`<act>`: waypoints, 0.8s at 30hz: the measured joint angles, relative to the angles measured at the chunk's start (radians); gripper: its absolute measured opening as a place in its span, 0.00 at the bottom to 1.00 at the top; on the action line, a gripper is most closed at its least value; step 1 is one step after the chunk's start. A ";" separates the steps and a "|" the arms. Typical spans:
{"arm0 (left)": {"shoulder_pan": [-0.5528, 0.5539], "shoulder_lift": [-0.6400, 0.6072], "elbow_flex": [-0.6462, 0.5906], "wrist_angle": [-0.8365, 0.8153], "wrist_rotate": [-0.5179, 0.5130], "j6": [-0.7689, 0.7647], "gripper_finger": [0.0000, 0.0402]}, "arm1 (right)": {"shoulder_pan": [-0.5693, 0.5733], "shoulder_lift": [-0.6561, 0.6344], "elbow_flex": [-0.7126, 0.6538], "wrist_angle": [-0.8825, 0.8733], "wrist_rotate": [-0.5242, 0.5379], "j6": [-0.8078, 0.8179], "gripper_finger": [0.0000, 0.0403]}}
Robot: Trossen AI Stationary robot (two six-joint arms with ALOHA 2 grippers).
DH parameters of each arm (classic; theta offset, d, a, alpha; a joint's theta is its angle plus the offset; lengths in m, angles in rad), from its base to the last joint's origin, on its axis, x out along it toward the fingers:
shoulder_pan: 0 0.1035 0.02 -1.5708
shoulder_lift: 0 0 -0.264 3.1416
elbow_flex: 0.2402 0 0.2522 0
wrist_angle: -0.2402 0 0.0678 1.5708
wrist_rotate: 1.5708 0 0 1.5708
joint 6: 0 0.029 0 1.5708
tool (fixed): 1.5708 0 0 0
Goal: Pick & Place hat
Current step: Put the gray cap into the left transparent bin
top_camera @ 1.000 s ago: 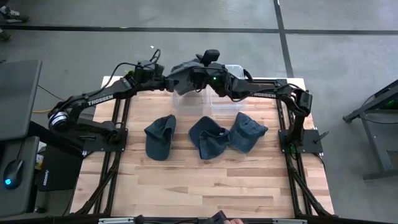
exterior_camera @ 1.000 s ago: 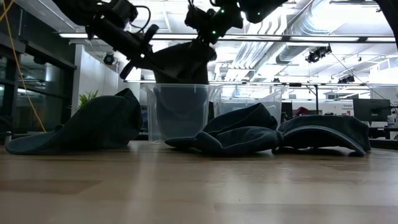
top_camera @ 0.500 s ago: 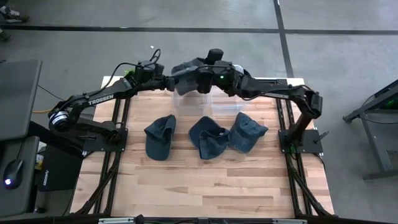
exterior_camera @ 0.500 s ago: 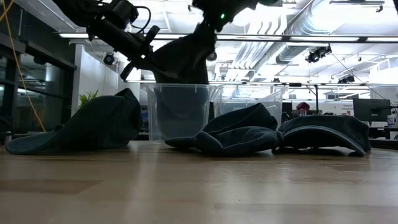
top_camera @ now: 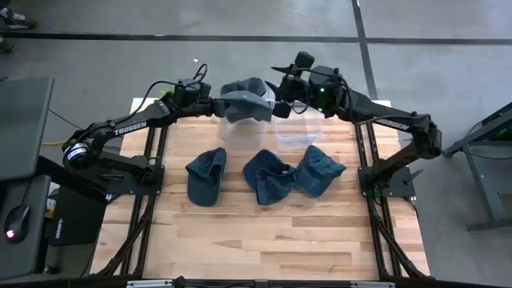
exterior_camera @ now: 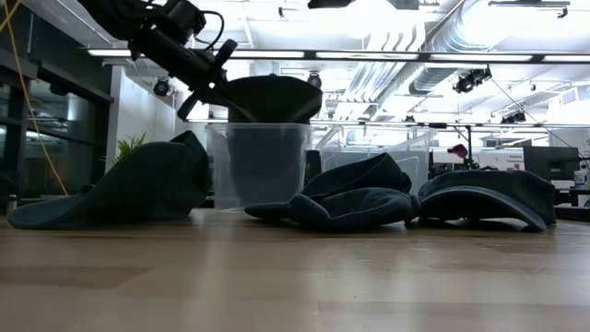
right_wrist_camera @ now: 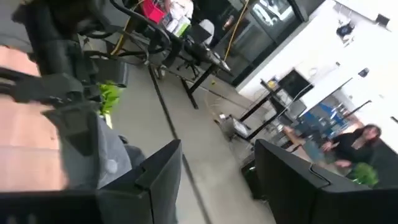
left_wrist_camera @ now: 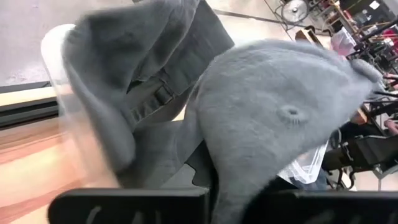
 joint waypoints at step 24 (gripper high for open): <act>0.000 0.000 0.000 0.007 -0.012 -0.010 0.01 | 0.058 0.288 -0.003 -0.170 -0.251 0.229 0.00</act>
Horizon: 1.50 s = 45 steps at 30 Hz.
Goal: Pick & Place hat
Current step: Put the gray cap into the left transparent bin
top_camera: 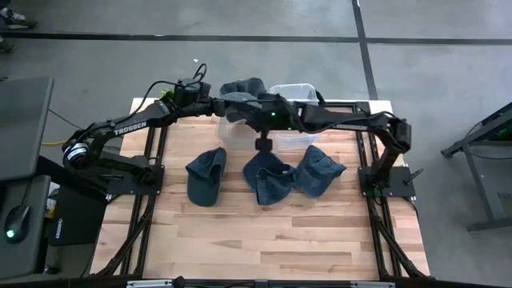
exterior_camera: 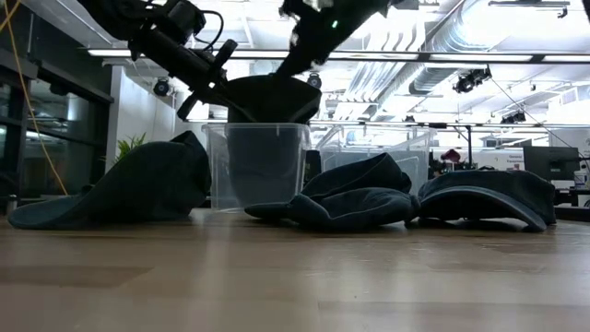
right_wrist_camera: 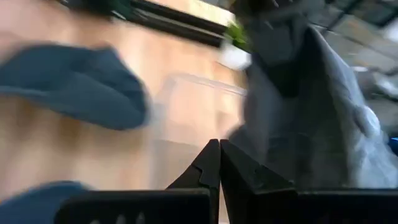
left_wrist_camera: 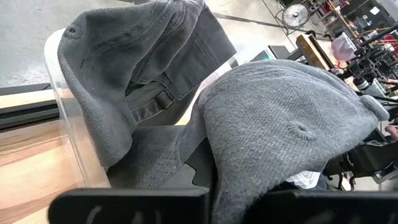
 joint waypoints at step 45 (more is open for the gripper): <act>0.000 -0.001 0.001 0.006 0.180 0.252 0.37 | -0.140 0.082 0.001 0.222 0.112 -0.099 0.00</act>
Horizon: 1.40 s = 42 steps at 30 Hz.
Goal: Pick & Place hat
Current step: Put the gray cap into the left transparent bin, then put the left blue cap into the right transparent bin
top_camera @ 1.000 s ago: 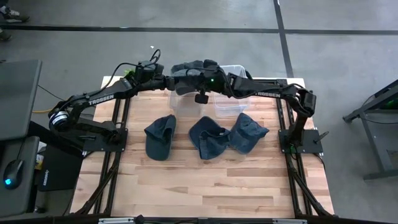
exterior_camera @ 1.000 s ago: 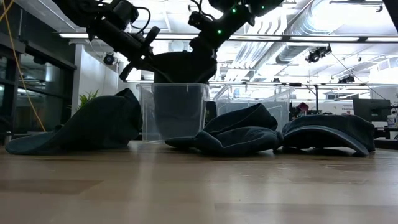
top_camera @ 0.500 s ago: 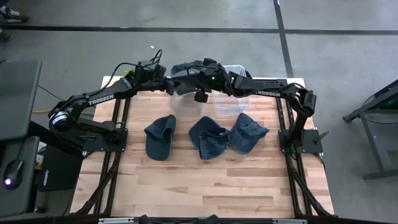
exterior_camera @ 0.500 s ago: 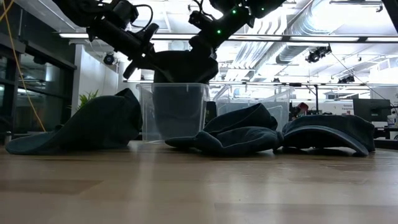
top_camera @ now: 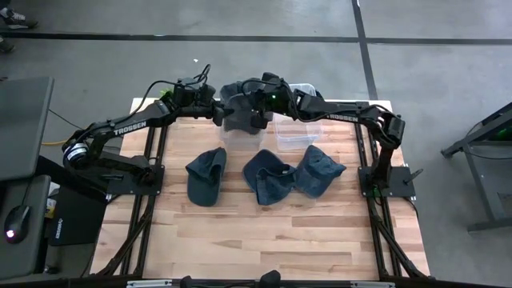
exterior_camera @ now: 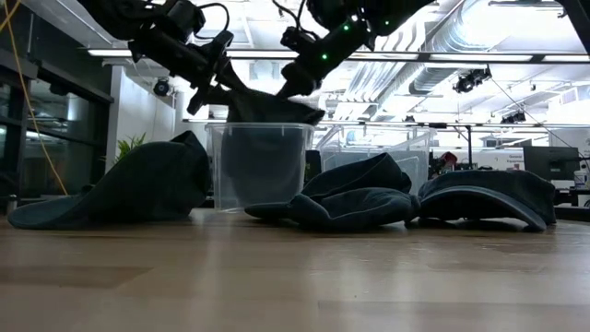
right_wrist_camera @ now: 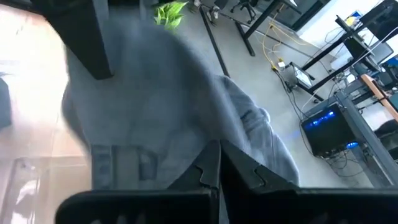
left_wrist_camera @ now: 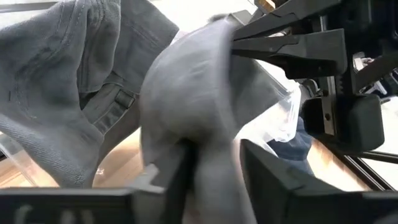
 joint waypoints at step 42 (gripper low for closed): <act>-0.199 -0.302 0.000 -0.412 -0.207 0.111 0.16 | 0.131 -0.132 0.001 -0.480 -0.225 -0.035 0.00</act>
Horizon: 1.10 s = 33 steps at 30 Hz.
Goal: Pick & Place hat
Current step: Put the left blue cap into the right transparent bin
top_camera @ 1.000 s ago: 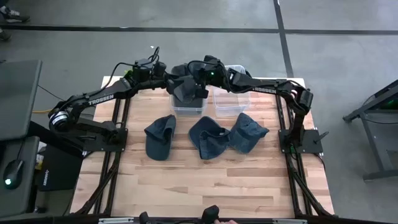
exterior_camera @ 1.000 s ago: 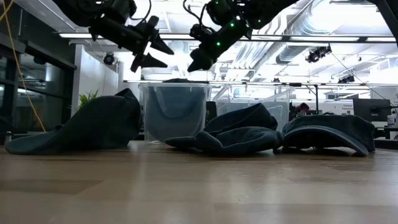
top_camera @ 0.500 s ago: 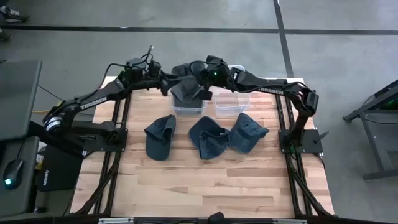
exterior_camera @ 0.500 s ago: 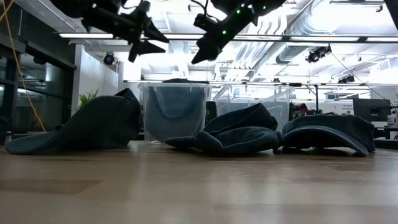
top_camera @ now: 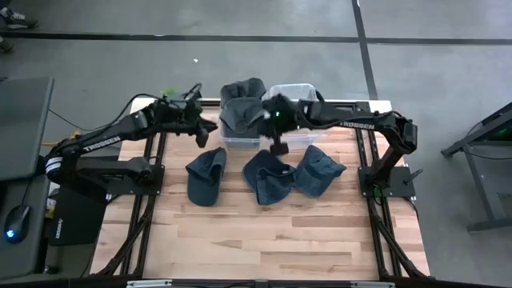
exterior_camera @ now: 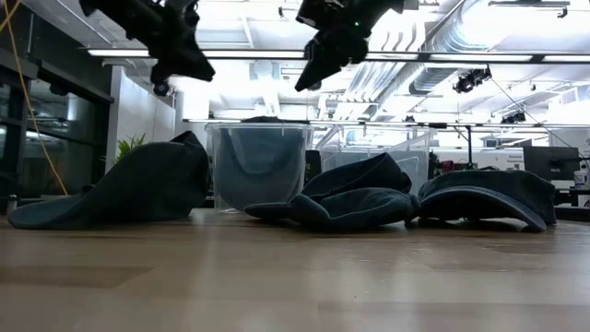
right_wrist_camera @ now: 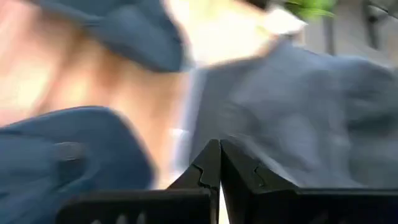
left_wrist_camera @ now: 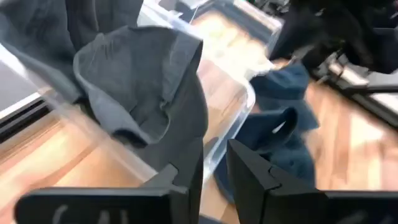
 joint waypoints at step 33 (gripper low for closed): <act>-0.502 -0.330 -0.482 0.049 -0.452 -0.512 0.06 | 0.277 0.002 -0.491 0.826 0.028 -0.333 0.17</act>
